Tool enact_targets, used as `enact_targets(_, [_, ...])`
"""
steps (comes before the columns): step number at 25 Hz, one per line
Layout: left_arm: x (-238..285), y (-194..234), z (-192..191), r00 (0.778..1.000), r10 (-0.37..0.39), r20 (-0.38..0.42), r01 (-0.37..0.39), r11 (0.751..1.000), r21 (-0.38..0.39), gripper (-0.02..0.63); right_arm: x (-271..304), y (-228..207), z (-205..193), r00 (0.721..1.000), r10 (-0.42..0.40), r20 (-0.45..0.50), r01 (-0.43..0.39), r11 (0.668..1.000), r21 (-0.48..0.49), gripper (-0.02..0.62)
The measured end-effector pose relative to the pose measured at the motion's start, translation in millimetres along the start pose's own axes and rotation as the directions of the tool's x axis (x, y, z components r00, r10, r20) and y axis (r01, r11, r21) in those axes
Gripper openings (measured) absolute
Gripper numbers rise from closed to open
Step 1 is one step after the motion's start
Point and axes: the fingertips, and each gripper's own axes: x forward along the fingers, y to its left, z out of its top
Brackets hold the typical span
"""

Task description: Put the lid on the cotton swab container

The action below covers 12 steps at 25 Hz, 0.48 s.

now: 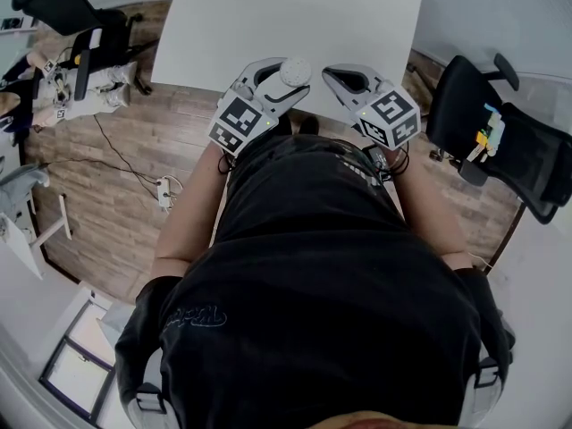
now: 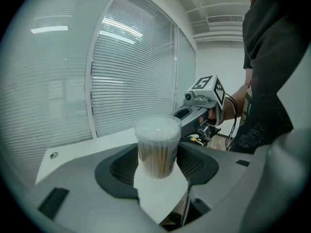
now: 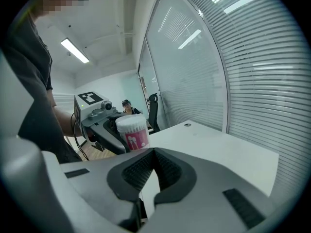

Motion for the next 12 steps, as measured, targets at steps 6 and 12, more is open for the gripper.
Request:
enact_targets(6, [0.3, 1.1, 3.8, 1.0, -0.002, 0.011, 0.002, 1.0, -0.008, 0.255, -4.3, -2.4, 1.4, 1.0, -0.009, 0.003, 0.009, 1.0, 0.006, 0.023])
enact_targets(12, [-2.2, 7.8, 7.6, 1.0, 0.007, 0.015, -0.007, 1.0, 0.001, 0.255, -6.4, -4.8, 5.4, 1.0, -0.018, 0.018, 0.018, 1.0, 0.011, 0.023])
